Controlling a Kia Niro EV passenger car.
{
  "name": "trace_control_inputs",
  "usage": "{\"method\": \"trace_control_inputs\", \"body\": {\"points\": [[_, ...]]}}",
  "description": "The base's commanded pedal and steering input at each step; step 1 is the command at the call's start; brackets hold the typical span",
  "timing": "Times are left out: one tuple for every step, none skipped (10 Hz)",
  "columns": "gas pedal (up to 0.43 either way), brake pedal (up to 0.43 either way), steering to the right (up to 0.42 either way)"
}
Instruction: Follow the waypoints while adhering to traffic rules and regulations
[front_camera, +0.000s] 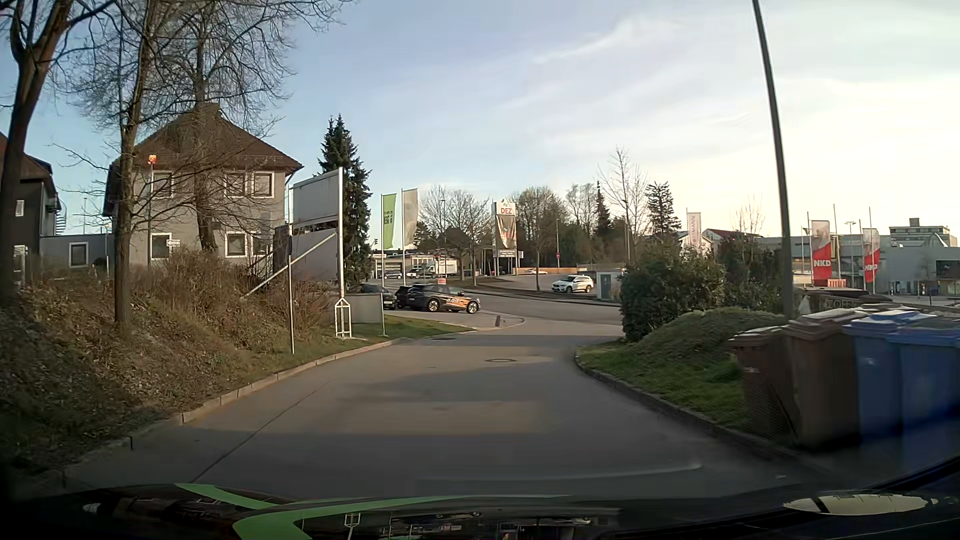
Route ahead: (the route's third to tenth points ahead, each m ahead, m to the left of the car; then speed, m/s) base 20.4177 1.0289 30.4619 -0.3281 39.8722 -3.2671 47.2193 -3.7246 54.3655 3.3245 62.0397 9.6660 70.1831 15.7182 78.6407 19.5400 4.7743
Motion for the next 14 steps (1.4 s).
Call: {"method": "trace_control_inputs", "body": {"points": [[0.110, 0.000, -0.108], [0.110, 0.000, -0.086], [0.110, 0.000, -0.073], [0.110, 0.000, -0.056], [0.110, 0.000, -0.043], [0.110, 0.000, -0.035], [0.087, 0.000, -0.028], [0.039, 0.000, -0.017], [0.000, 0.000, -0.007], [0.000, 0.000, 0.002], [0.000, 0.000, 0.008], [0.000, 0.000, 0.017], [0.000, 0.000, 0.029], [0.000, 0.000, 0.037]]}}
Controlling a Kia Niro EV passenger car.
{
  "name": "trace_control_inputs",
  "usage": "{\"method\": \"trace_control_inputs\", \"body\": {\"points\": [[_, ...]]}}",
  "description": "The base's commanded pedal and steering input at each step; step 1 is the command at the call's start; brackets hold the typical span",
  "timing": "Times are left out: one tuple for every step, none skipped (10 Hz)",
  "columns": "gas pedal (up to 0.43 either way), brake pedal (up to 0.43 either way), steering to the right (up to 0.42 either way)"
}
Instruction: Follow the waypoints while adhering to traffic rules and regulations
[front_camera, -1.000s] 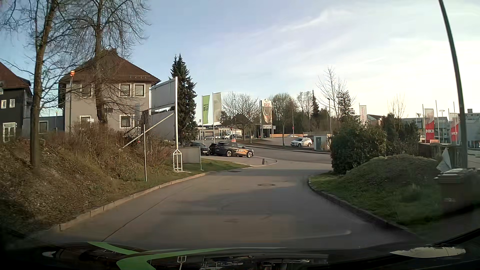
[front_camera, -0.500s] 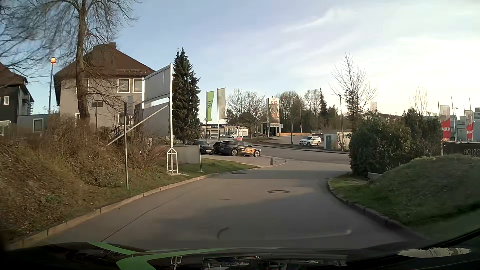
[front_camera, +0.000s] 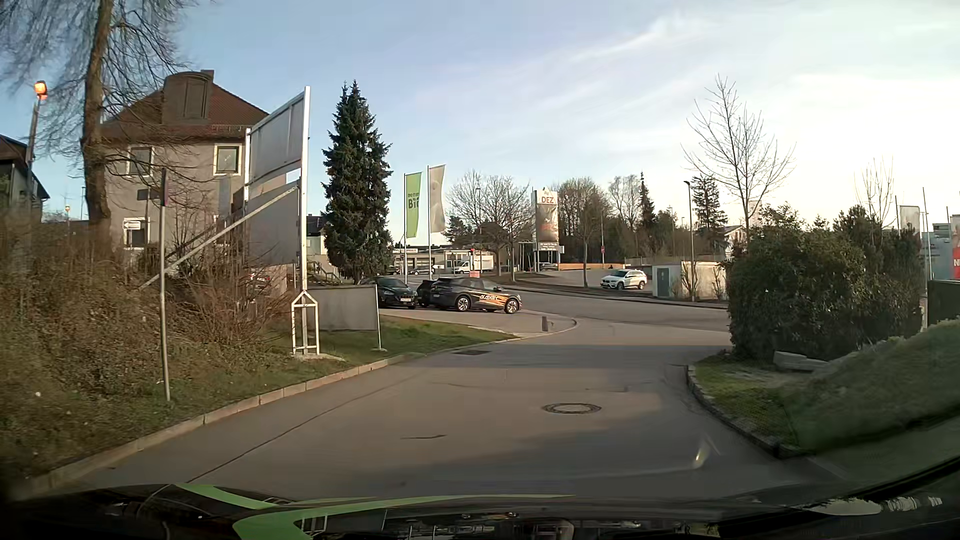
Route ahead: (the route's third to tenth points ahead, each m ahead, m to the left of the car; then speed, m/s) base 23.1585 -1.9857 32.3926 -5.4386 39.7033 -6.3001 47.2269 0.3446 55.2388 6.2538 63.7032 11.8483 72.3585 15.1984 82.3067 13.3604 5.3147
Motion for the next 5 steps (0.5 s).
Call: {"method": "trace_control_inputs", "body": {"points": [[0.000, 0.000, 0.048], [0.000, 0.000, 0.056], [0.000, 0.000, 0.060], [0.000, 0.000, 0.063], [0.000, 0.000, 0.066]]}}
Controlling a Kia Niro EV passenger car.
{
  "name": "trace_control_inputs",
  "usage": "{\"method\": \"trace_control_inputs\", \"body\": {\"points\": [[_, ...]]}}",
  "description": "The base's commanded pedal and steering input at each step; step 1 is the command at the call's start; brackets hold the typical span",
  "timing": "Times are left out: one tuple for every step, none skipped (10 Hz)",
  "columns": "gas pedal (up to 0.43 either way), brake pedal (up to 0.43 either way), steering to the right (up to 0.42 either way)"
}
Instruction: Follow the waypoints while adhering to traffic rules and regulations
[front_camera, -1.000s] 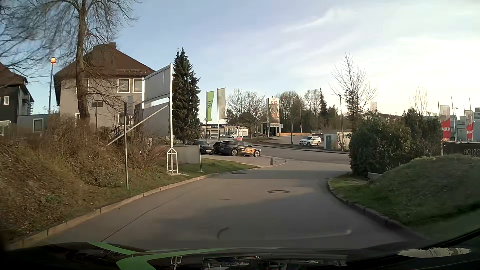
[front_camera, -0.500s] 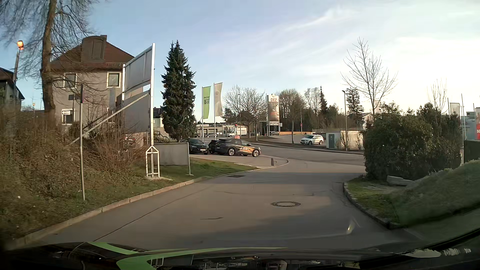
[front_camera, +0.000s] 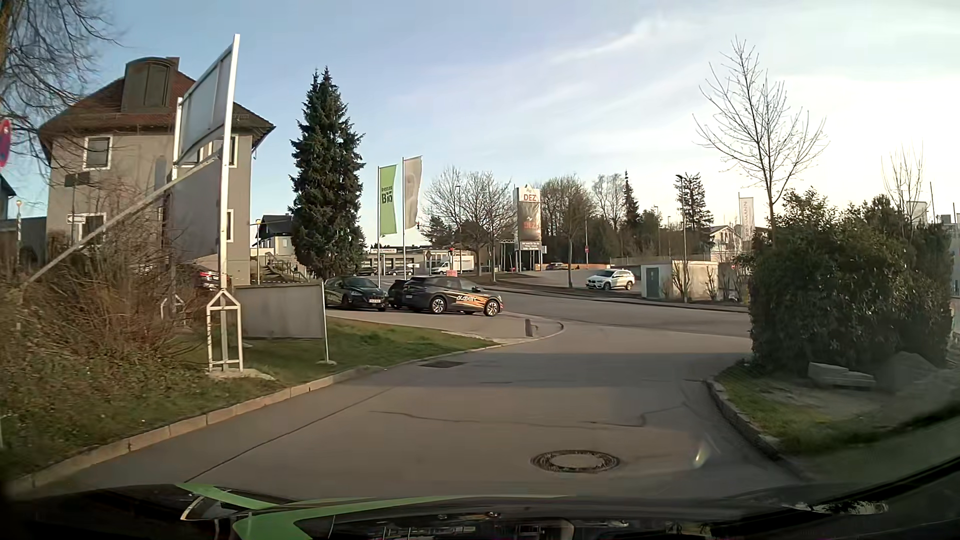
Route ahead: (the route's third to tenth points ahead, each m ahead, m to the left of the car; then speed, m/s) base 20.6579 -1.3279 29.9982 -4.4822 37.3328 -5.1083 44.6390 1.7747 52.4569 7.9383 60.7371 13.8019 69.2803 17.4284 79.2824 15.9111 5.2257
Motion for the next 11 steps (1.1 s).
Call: {"method": "trace_control_inputs", "body": {"points": [[0.000, 0.000, 0.069], [0.000, 0.000, 0.074], [0.000, 0.000, 0.080], [0.000, 0.000, 0.086], [0.000, 0.000, 0.086], [0.000, 0.000, 0.089], [0.000, 0.018, 0.093], [0.000, 0.055, 0.099], [0.000, 0.073, 0.106], [0.000, 0.091, 0.111], [0.000, 0.128, 0.121]]}}
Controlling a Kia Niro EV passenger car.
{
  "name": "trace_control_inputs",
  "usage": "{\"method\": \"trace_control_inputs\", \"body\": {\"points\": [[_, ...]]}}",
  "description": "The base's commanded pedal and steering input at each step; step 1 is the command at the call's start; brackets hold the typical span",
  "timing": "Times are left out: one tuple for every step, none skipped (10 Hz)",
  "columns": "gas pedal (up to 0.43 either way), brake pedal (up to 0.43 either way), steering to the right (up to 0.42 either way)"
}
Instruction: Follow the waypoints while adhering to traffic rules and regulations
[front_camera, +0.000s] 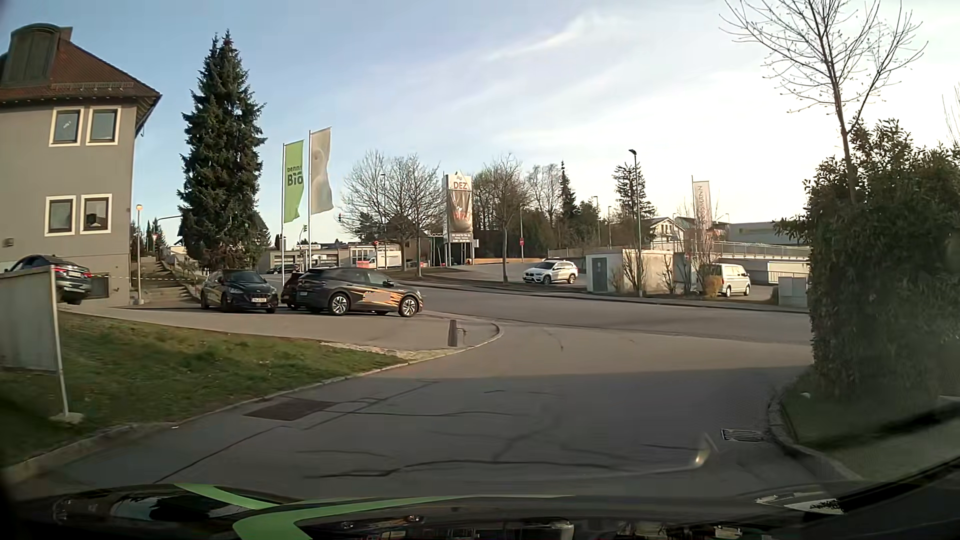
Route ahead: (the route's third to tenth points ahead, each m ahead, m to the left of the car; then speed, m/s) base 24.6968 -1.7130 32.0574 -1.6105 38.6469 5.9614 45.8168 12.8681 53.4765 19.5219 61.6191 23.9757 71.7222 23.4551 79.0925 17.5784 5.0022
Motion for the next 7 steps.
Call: {"method": "trace_control_inputs", "body": {"points": [[0.000, 0.152, 0.128], [0.000, 0.159, 0.133], [0.000, 0.165, 0.142], [0.000, 0.159, 0.150], [0.000, 0.159, 0.162], [0.000, 0.152, 0.178], [0.000, 0.152, 0.192]]}}
